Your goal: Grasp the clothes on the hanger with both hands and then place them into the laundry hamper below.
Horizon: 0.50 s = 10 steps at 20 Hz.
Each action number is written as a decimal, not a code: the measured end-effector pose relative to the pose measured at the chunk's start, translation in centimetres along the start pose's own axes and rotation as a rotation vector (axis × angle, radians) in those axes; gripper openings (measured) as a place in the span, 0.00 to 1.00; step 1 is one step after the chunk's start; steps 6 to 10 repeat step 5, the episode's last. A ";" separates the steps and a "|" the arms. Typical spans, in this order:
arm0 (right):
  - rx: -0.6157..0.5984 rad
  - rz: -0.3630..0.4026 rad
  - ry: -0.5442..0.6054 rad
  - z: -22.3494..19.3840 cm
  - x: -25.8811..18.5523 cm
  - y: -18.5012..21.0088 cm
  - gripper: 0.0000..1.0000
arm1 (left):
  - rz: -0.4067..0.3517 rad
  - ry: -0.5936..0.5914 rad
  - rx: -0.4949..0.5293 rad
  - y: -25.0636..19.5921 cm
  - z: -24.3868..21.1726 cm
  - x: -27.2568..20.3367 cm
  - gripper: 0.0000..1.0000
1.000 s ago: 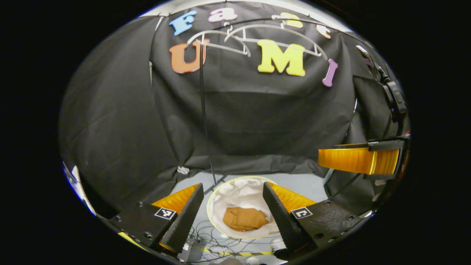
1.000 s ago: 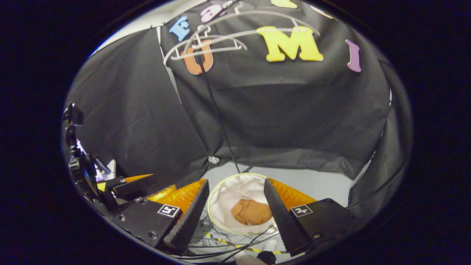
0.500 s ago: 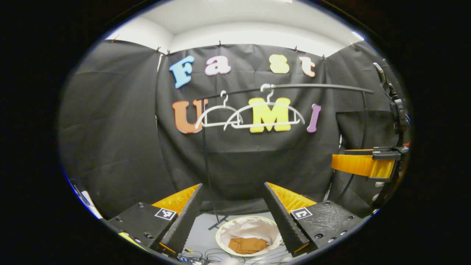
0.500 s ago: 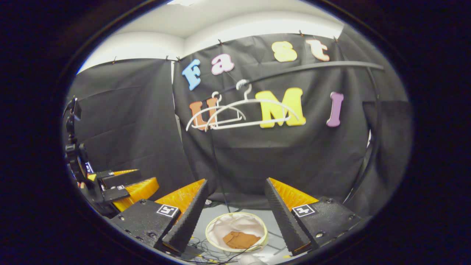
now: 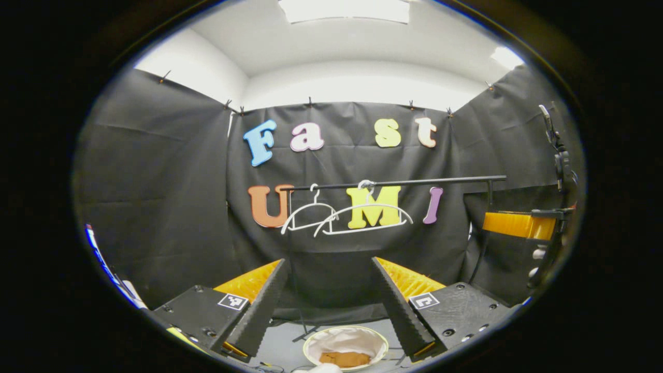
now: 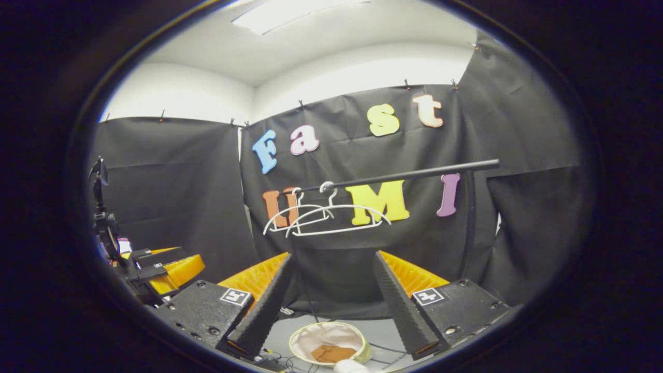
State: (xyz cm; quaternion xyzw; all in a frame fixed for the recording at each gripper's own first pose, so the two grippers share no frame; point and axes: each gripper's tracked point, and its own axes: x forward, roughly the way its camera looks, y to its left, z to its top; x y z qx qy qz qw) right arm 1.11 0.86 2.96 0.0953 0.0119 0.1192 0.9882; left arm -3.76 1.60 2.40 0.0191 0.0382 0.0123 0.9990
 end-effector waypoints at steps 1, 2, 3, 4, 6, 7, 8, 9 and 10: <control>-0.010 -0.006 -0.010 0.3 -0.8 -0.6 0.98 | 0.012 -0.006 0.005 -0.4 0.2 -0.8 0.93; -0.022 -0.015 -0.022 0.6 -1.7 -1.4 0.98 | 0.031 -0.009 0.011 -0.7 0.4 -1.5 0.93; -0.035 -0.021 -0.029 0.6 -2.7 -2.2 0.99 | 0.051 -0.008 0.015 -1.1 0.4 -2.1 0.93; -0.044 -0.025 -0.030 0.5 -3.4 -2.8 0.99 | 0.073 -0.001 0.012 -1.4 0.3 -2.8 0.93; -0.047 -0.019 -0.028 0.4 -4.1 -3.3 0.98 | 0.085 0.004 0.000 -2.0 0.3 -3.5 0.93; -0.047 -0.019 -0.028 0.4 -4.1 -3.3 0.98 | 0.085 0.004 0.000 -2.0 0.3 -3.5 0.93; -0.047 -0.019 -0.028 0.4 -4.1 -3.3 0.98 | 0.085 0.004 0.000 -2.0 0.3 -3.5 0.93; -0.047 -0.019 -0.028 0.4 -4.1 -3.3 0.98 | 0.085 0.004 0.000 -2.0 0.3 -3.5 0.93; -0.047 -0.019 -0.028 0.4 -4.1 -3.3 0.98 | 0.085 0.004 0.000 -2.0 0.3 -3.5 0.93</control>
